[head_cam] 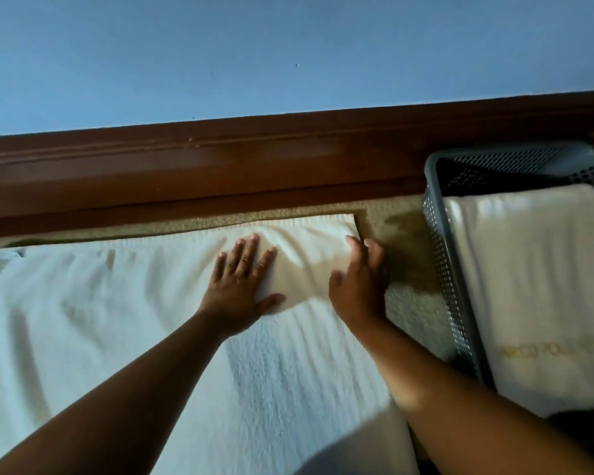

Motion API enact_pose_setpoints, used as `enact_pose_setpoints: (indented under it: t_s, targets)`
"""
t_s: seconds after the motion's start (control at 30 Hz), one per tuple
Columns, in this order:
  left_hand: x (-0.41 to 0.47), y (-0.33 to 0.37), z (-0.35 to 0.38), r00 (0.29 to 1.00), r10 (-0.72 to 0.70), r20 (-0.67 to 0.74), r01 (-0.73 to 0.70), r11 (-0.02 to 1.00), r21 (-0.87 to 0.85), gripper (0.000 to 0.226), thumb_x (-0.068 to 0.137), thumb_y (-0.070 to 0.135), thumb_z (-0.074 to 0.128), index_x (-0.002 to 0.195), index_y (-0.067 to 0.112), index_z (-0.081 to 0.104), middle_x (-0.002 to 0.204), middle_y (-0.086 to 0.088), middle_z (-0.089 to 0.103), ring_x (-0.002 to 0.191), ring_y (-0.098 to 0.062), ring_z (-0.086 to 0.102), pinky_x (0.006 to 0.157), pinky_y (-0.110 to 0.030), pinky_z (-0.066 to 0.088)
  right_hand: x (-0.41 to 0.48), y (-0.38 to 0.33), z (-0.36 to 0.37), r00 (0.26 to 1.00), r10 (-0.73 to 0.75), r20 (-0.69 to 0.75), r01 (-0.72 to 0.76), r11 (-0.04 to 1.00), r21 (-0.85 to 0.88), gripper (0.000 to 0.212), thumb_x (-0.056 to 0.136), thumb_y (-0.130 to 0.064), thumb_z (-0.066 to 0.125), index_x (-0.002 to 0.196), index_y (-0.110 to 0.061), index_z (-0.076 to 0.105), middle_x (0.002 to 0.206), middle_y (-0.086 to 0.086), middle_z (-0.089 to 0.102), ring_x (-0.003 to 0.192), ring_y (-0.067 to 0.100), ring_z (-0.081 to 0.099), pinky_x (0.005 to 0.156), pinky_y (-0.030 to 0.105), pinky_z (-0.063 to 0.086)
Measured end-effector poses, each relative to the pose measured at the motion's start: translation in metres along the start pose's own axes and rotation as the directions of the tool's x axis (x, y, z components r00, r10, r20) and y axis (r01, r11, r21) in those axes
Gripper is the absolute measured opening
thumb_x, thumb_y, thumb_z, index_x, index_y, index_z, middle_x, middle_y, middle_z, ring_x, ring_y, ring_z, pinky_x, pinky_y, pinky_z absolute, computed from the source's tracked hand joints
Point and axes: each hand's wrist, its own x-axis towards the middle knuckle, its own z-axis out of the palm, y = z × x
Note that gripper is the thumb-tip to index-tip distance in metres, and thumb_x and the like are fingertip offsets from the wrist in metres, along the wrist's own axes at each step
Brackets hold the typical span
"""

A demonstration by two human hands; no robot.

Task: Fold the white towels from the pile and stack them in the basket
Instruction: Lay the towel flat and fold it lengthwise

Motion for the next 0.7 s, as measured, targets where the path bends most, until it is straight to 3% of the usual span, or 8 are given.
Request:
enact_pose_setpoints:
  t_s: [0.1, 0.23, 0.37, 0.53, 0.6, 0.7]
  targets:
    - [-0.053, 0.001, 0.022, 0.998, -0.060, -0.027, 0.057, 0.994, -0.089, 0.083, 0.094, 0.075, 0.027, 0.153, 0.044, -0.023, 0.158, 0.008, -0.040, 0.148, -0.020, -0.034, 0.124, -0.049, -0.009, -0.053, 0.009, -0.007, 0.950, -0.188, 0.248, 0.229, 0.962, -0.150, 0.058, 0.088, -0.026, 0.061, 0.144, -0.027, 0.046, 0.156, 0.009, 0.026, 0.140, 0.032, 0.028, 0.114, 0.045, 0.031]
    - [-0.143, -0.015, 0.058, 0.982, -0.171, -0.084, 0.158, 0.977, -0.145, 0.083, 0.087, 0.083, 0.017, 0.154, 0.048, -0.018, 0.160, 0.013, -0.035, 0.150, -0.016, -0.029, 0.124, -0.043, -0.009, -0.117, 0.026, -0.010, 0.808, -0.320, 0.495, 0.430, 0.894, -0.124, 0.058, 0.093, -0.034, 0.053, 0.149, -0.026, 0.044, 0.165, 0.008, 0.017, 0.151, 0.030, 0.017, 0.121, 0.040, 0.020]
    - [-0.255, -0.060, 0.094, 0.915, -0.392, -0.100, 0.370, 0.910, -0.186, 0.092, 0.077, 0.088, 0.013, 0.154, 0.047, -0.015, 0.163, 0.015, -0.026, 0.152, -0.012, -0.020, 0.124, -0.040, -0.002, -0.182, 0.023, 0.004, 0.765, -0.333, 0.551, 0.471, 0.873, -0.126, 0.059, 0.096, -0.032, 0.050, 0.153, -0.033, 0.036, 0.168, -0.001, 0.000, 0.154, 0.023, 0.003, 0.124, 0.032, 0.015]
    - [-0.386, -0.143, 0.124, 0.680, -0.727, -0.092, 0.659, 0.661, -0.358, 0.099, 0.078, 0.091, 0.025, 0.157, 0.042, -0.009, 0.165, 0.010, -0.019, 0.155, -0.015, -0.008, 0.124, -0.043, 0.007, -0.266, -0.024, 0.056, 0.650, -0.410, 0.640, 0.624, 0.769, -0.140, 0.064, 0.098, -0.027, 0.046, 0.156, -0.037, 0.022, 0.167, -0.001, -0.016, 0.154, 0.024, -0.012, 0.124, 0.044, 0.007]
    - [-0.423, -0.172, 0.127, 0.610, -0.789, -0.076, 0.711, 0.587, -0.387, 0.098, 0.080, 0.083, 0.036, 0.160, 0.039, -0.001, 0.168, 0.006, -0.011, 0.155, -0.018, -0.002, 0.123, -0.045, 0.011, -0.300, -0.052, 0.083, 0.663, -0.407, 0.628, 0.621, 0.767, -0.159, 0.065, 0.098, -0.023, 0.043, 0.157, -0.039, 0.019, 0.166, 0.000, -0.017, 0.154, 0.026, -0.013, 0.123, 0.048, 0.006]
    - [-0.460, -0.205, 0.126, 0.587, -0.809, -0.016, 0.742, 0.546, -0.389, 0.097, 0.086, 0.072, 0.054, 0.161, 0.028, 0.010, 0.169, -0.001, 0.005, 0.152, -0.030, 0.016, 0.119, -0.048, 0.023, -0.357, -0.100, 0.124, 0.719, -0.353, 0.599, 0.543, 0.823, -0.167, 0.064, 0.098, -0.021, 0.041, 0.155, -0.042, 0.022, 0.166, -0.003, -0.017, 0.153, 0.022, -0.017, 0.122, 0.049, 0.005]
